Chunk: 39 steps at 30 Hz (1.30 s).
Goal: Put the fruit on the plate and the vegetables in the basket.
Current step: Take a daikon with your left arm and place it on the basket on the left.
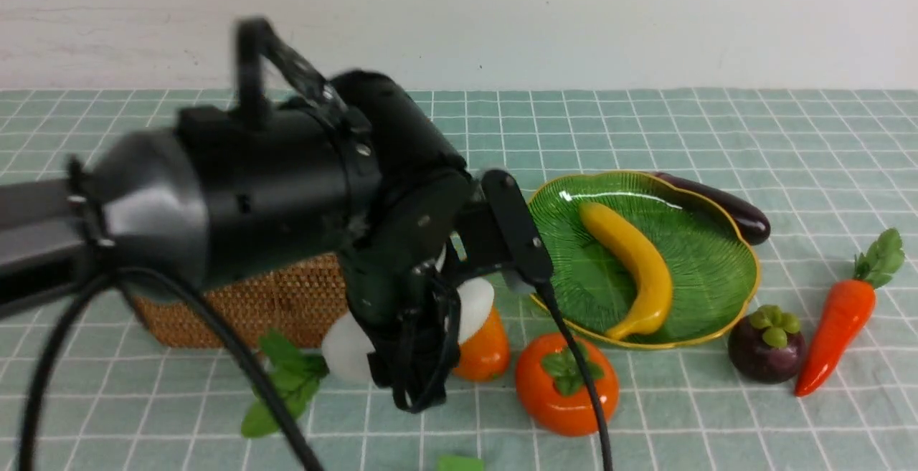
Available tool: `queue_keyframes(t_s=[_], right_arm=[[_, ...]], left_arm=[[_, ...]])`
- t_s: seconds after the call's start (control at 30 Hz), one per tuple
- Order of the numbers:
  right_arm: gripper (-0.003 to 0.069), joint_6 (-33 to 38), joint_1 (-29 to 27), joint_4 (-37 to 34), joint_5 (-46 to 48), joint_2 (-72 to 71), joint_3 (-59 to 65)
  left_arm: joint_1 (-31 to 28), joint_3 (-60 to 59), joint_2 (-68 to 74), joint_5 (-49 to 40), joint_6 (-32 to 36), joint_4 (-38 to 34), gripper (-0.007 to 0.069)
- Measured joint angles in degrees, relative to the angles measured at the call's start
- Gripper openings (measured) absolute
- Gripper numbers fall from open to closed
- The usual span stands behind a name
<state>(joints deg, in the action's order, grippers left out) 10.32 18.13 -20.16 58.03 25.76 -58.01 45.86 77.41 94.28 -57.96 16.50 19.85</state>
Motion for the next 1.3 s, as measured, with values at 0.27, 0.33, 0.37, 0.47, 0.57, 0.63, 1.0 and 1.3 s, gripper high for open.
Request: queue_keyframes(t_s=[0.27,0.33,0.37,0.47,0.57,0.63,1.0,1.3], right_arm=[[0.0095,4.48,0.00,-5.10,-14.87,0.00,0.00],[0.0097,5.64,0.00,-6.98,-15.25,0.00,0.00],[0.0097,5.78,0.00,-7.29,-15.25,0.00,0.00],[0.0098,6.08,0.00,-8.63,-14.73,0.00,0.00],[0.0101,6.08,0.00,-8.80,-13.80,0.00,0.00],[0.0101,6.15,0.00,-8.80,-13.19,0.00,0.00],[0.0104,6.15,0.00,-9.34,-11.68,0.00,0.00],[0.0104,6.15,0.00,-9.40,-10.95,0.00,0.00]], left_arm=[[-8.14,0.37,-7.78,5.71,0.06,11.46,0.0515],[-12.09,0.37,-5.76,10.08,0.46,11.40,0.0515],[-12.43,0.37,-5.51,10.47,0.57,11.40,0.0515],[-17.21,0.37,-0.96,14.92,1.43,11.64,0.0515],[-19.01,0.28,1.43,15.87,1.64,12.70,0.0515],[-19.19,0.28,2.02,16.42,2.07,14.19,0.0515],[-19.19,0.28,1.97,15.75,3.48,17.44,0.0515],[-19.19,0.28,1.39,14.82,3.64,15.39,0.0521]])
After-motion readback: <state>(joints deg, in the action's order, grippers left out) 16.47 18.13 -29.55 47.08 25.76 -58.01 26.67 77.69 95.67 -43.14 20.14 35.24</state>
